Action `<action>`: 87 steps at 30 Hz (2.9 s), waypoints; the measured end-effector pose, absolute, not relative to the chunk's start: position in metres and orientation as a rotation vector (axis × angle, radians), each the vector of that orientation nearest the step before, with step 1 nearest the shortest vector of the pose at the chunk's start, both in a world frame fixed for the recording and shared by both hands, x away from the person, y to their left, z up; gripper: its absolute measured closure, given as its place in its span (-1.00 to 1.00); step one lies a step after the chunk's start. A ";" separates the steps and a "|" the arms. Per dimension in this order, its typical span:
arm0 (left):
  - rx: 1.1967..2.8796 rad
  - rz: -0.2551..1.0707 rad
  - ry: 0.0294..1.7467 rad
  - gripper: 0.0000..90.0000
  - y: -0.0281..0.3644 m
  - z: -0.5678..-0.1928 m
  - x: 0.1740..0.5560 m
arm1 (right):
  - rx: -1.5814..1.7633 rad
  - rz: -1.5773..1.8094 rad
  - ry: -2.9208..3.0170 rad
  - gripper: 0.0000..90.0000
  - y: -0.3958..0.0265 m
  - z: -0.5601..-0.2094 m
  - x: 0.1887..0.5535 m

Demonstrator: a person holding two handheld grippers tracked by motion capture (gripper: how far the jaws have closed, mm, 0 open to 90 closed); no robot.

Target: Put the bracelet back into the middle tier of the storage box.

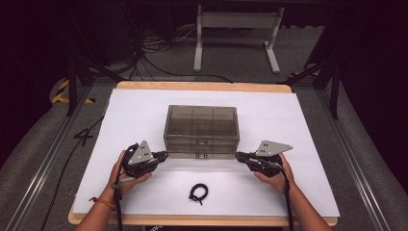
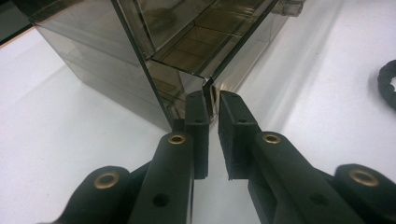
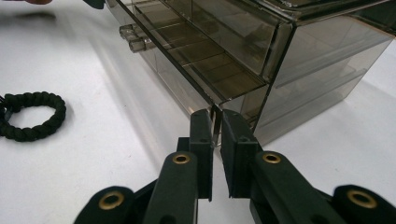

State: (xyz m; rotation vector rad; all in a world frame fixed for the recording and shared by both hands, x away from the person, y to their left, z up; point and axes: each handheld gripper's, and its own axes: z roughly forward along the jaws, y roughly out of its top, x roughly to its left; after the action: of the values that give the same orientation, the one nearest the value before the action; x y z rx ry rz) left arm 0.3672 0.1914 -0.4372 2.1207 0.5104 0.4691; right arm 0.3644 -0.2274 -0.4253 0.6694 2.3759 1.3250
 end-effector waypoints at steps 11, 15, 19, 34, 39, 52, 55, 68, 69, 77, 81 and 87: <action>2.124 0.454 0.493 0.83 0.195 -0.437 0.366 | 0.640 1.340 2.400 0.89 -0.227 -0.425 0.363; 2.133 0.447 0.471 0.83 0.195 -0.437 0.364 | 0.643 1.339 2.399 0.89 -0.229 -0.425 0.362; 2.131 0.441 0.466 0.82 0.195 -0.437 0.363 | 0.631 1.334 2.405 0.89 -0.229 -0.425 0.360; 2.153 0.434 0.451 0.84 0.195 -0.435 0.356 | 0.608 1.333 2.419 0.89 -0.230 -0.424 0.355; 2.161 0.440 0.447 0.84 0.196 -0.434 0.354 | 0.595 1.335 2.425 0.89 -0.230 -0.424 0.353; 2.191 0.437 0.418 0.84 0.196 -0.433 0.351 | 0.565 1.330 2.439 0.93 -0.230 -0.425 0.349; 2.202 0.435 0.415 0.84 0.196 -0.432 0.349 | 0.558 1.327 2.446 0.93 -0.230 -0.425 0.348; 2.215 0.424 0.406 0.81 0.196 -0.433 0.346 | 0.538 1.307 2.460 0.93 -0.230 -0.425 0.343; 2.217 0.426 0.407 0.80 0.196 -0.433 0.346 | 0.537 1.308 2.462 0.93 -0.230 -0.425 0.343; 2.202 0.462 0.432 0.71 0.195 -0.432 0.344 | 0.528 1.298 2.474 0.87 -0.230 -0.425 0.343; 2.192 0.462 0.439 0.63 0.200 -0.430 0.342 | 0.533 1.271 2.460 0.80 -0.233 -0.420 0.343; 2.150 0.418 0.455 0.55 0.209 -0.427 0.329 | 0.563 1.304 2.406 0.76 -0.243 -0.412 0.341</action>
State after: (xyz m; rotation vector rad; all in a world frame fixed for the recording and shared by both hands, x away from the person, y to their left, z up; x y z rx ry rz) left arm 0.3290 0.2095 -0.4274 2.1500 0.4547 0.4178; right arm 0.3412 -0.2431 -0.4117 0.5628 2.4064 1.3042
